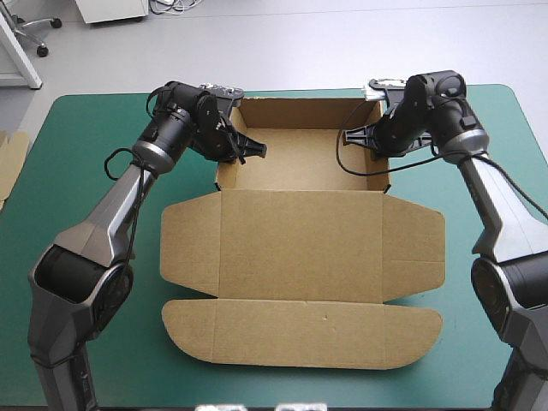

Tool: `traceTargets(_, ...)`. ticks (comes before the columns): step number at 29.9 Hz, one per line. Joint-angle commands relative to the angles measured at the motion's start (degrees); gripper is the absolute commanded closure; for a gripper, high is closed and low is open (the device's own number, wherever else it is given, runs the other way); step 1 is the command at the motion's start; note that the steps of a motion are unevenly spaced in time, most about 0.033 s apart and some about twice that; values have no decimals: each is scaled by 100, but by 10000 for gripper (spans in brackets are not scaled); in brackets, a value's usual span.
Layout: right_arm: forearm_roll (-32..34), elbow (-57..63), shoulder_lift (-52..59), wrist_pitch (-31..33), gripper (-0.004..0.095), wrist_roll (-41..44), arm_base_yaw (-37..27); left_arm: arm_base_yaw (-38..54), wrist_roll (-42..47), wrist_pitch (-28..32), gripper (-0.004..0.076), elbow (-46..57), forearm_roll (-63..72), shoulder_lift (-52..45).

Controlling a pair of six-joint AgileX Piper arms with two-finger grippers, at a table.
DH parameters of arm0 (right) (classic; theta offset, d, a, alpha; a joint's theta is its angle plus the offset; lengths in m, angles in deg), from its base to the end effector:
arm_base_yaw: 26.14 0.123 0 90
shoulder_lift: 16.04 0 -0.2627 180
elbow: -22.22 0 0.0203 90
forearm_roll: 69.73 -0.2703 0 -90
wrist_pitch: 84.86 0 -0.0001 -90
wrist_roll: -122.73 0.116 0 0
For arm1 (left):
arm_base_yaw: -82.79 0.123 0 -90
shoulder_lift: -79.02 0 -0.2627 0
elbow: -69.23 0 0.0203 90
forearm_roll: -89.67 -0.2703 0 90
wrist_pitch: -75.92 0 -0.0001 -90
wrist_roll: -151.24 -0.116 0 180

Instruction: Fold the box

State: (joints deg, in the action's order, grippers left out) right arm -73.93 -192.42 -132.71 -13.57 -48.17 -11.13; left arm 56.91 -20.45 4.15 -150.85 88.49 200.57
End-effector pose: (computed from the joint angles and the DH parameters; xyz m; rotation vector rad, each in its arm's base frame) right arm 0.4178 0.1204 0.3119 -0.1293 2.6892 0.2321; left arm 0.4094 -0.1961 0.3034 0.4124 2.6527 -0.1606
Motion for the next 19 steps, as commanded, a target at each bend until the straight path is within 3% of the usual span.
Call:
traceTargets(1,189,-206,152,16,920,-239,142,-24,-185,-207,738,-145,4,-301)
traceTargets(19,184,-171,-509,16,920,-289,142,-24,-172,-111,738,-134,-172,357)
